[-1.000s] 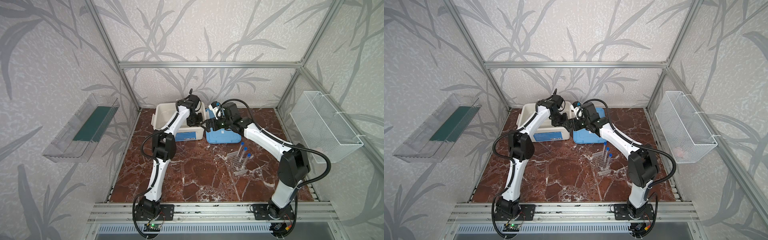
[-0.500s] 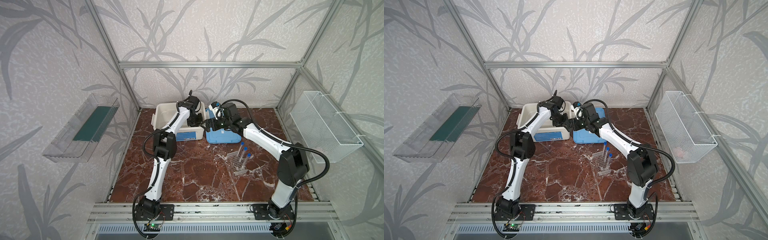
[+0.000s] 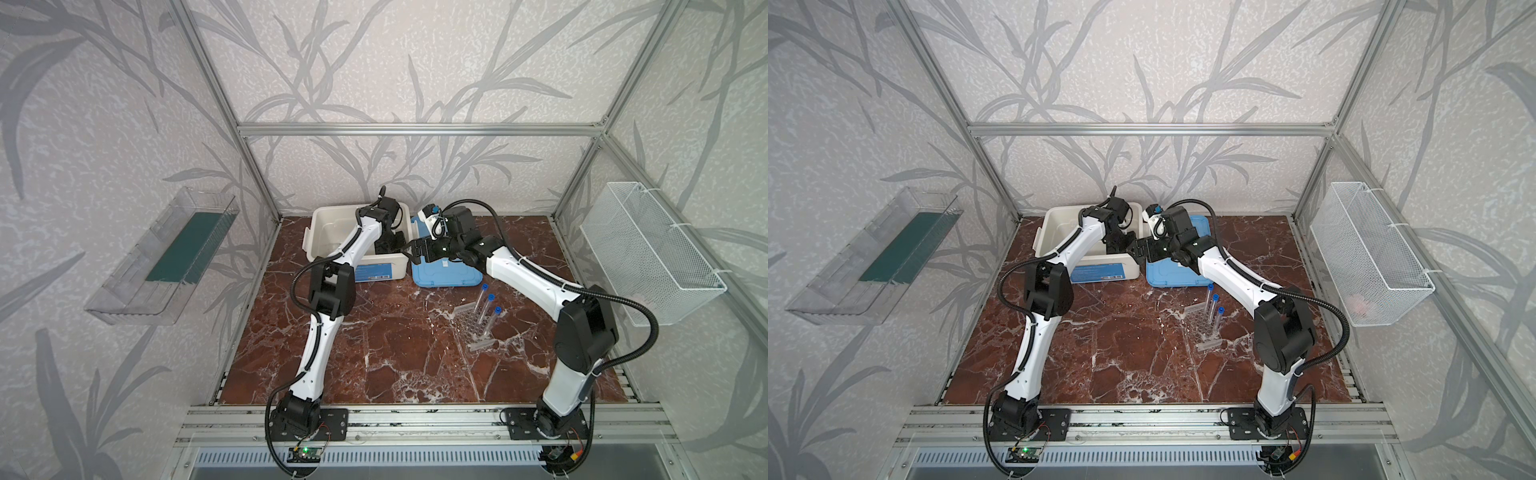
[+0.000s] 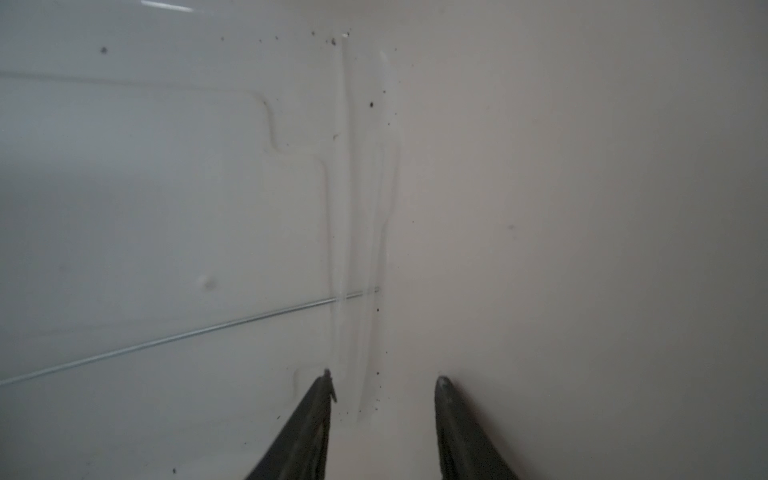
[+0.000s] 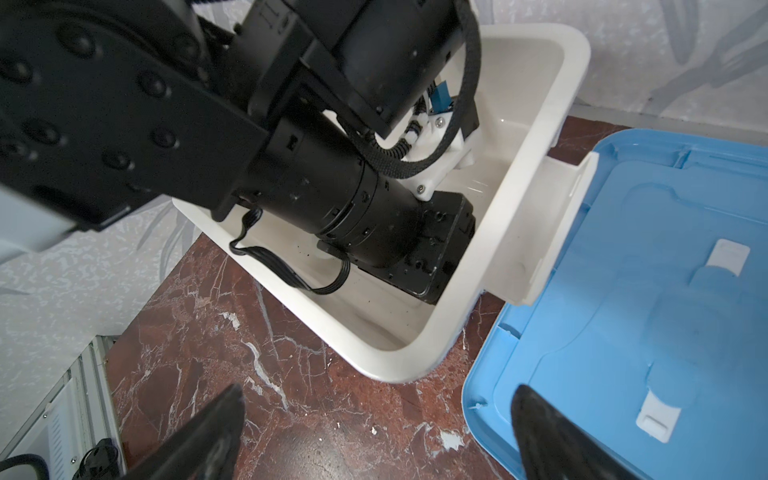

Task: Organize the chemistry lab equipment
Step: 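Lower the pipette into the white bin and open the left gripper, then raise the left gripper from the bin while the right gripper reaches the blue lid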

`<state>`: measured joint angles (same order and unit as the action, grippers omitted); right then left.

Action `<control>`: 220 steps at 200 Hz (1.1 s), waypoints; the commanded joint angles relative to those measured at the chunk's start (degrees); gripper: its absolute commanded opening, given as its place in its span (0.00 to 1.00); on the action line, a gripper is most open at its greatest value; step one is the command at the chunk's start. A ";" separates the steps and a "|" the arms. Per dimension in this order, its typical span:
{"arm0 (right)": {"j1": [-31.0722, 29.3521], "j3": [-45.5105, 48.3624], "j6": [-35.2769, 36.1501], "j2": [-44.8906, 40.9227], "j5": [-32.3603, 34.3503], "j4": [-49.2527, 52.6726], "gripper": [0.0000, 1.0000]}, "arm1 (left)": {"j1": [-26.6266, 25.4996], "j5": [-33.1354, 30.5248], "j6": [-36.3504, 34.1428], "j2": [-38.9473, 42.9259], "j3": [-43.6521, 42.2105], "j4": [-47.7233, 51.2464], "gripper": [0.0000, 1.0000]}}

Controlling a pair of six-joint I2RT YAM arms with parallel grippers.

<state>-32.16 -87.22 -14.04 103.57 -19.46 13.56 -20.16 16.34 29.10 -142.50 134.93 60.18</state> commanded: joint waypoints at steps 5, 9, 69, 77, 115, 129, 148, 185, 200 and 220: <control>0.43 0.56 1.11 -0.82 0.66 0.49 0.98 | 0.32 -1.66 -0.43 0.34 -0.02 0.58 0.47; 0.51 0.56 1.12 -0.91 0.66 0.57 0.98 | 0.30 -1.87 -0.38 0.71 -0.09 0.46 0.49; 1.09 0.12 1.90 -3.53 0.91 2.40 0.98 | 0.91 -3.03 -0.18 7.21 0.24 0.39 0.73; 1.18 0.05 2.09 -3.96 0.98 2.70 0.98 | 0.96 -2.98 -0.27 8.36 0.29 0.38 0.74; 2.11 -0.35 2.84 -7.64 2.22 6.11 1.00 | 1.00 -3.70 -0.58 15.01 -0.29 0.81 0.83; 3.18 -0.86 2.50 -8.91 2.37 8.50 0.99 | 0.95 -3.75 -0.70 18.33 -1.74 0.37 0.94; 4.93 -1.71 2.57 -10.32 2.78 12.34 0.99 | 0.91 -2.20 -0.19 24.64 -7.35 -3.55 0.99; 9.29 -2.48 2.63 -12.23 4.46 18.30 0.99 | 0.04 3.92 4.12 37.91 -23.07 -16.03 0.99; 11.50 -2.11 2.52 -12.39 5.31 20.16 0.99 | -1.21 5.01 4.87 42.43 -28.70 -19.31 0.99; 14.12 -1.40 3.76 -11.64 7.44 22.41 0.99 | -3.20 6.85 6.36 48.36 -36.95 -24.19 0.99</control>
<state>-20.62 -88.29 -11.97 92.53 -15.18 30.35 -21.04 19.29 33.01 -99.66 105.21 43.77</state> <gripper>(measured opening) 0.992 0.992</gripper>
